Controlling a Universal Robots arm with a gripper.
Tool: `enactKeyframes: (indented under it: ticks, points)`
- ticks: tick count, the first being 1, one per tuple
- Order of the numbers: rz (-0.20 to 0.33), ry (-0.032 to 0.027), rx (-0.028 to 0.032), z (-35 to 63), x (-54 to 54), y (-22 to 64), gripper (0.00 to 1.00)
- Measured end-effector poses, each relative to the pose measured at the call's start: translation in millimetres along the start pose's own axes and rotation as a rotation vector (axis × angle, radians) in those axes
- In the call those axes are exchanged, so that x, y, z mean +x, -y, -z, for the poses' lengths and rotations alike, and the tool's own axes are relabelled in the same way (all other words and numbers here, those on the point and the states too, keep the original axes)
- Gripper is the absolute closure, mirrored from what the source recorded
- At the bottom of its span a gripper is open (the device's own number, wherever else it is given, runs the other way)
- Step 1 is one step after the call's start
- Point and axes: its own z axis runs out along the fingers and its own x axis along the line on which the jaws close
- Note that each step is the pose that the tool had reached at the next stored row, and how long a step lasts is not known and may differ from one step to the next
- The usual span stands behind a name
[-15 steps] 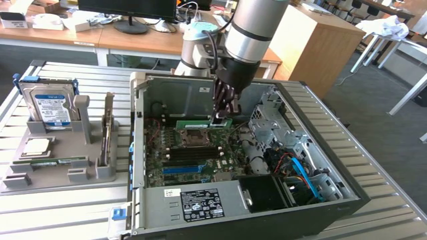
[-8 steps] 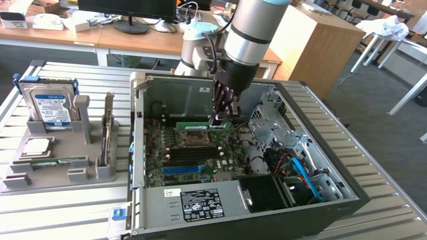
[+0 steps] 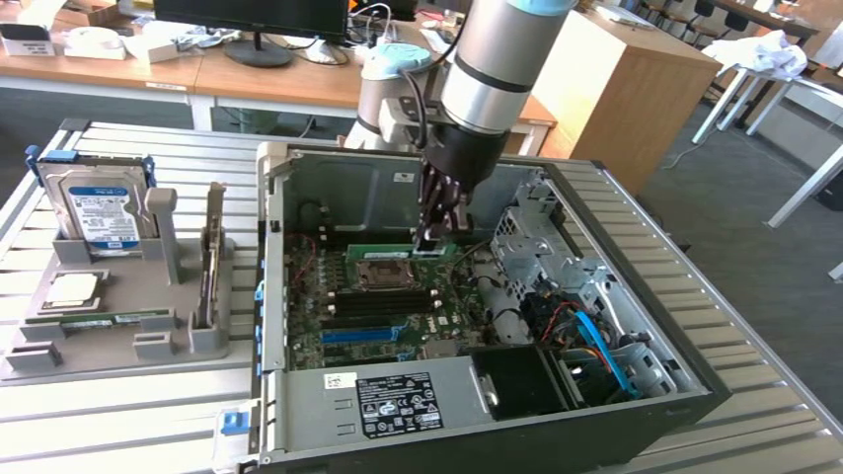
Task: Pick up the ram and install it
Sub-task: 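Insert the ram into the slot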
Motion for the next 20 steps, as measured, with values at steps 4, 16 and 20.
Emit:
enactKeyframes:
  ticks: [4,16,20]
  points:
    - [0.000,-0.0001,0.0000,-2.4,0.1,0.1,0.89]
    - [0.000,0.0000,0.0000,-9.1,0.4,0.5,0.89]
    - [0.000,0.0000,0.0001,-11.5,0.5,0.6,0.89]
